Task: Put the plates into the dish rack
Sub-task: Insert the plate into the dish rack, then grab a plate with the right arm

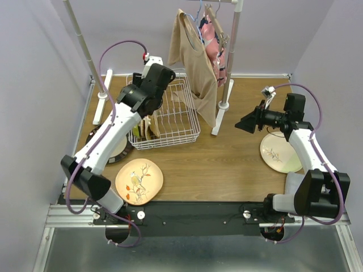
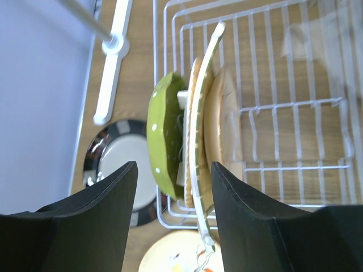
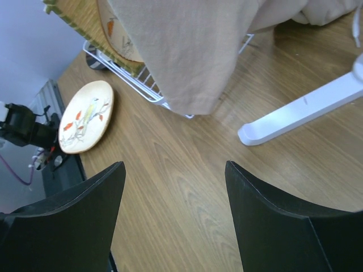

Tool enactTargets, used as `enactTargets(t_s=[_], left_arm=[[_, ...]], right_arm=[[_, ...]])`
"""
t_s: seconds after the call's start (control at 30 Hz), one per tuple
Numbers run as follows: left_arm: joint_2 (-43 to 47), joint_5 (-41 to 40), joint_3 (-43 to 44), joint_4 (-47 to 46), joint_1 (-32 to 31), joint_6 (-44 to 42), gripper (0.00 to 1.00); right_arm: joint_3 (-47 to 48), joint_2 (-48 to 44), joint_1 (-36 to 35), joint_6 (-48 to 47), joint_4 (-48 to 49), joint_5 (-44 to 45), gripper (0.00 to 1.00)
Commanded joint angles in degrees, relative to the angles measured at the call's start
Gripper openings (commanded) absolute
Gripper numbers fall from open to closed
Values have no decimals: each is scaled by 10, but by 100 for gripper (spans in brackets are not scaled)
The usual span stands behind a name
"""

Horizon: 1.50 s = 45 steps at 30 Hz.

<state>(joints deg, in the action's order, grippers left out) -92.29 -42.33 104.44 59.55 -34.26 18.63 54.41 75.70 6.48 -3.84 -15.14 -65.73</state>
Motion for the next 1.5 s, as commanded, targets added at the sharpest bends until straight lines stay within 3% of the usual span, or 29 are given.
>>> enactTargets(t_s=[0.0, 0.13, 0.27, 0.47, 0.67, 0.8, 0.93, 1.47], left_arm=[[102, 78, -42, -101, -1, -45, 64], [179, 160, -126, -226, 1, -87, 65], [254, 222, -238, -323, 9, -133, 68], [341, 289, -354, -446, 35, -180, 72], [390, 313, -469, -544, 41, -194, 75], [406, 327, -533, -593, 59, -189, 75], [415, 381, -544, -623, 79, -171, 75], [437, 453, -579, -662, 104, -164, 75]], right_arm=[[4, -18, 26, -47, -21, 37, 80], [13, -17, 70, -79, -50, 63, 80], [38, -15, 98, -150, -156, 127, 80], [138, 47, 110, -296, -350, 288, 82], [206, 132, 164, -383, -453, 421, 83], [214, 185, 235, -427, -471, 466, 82], [221, 222, 273, -460, -477, 486, 82], [336, 367, 297, -515, -451, 529, 79]])
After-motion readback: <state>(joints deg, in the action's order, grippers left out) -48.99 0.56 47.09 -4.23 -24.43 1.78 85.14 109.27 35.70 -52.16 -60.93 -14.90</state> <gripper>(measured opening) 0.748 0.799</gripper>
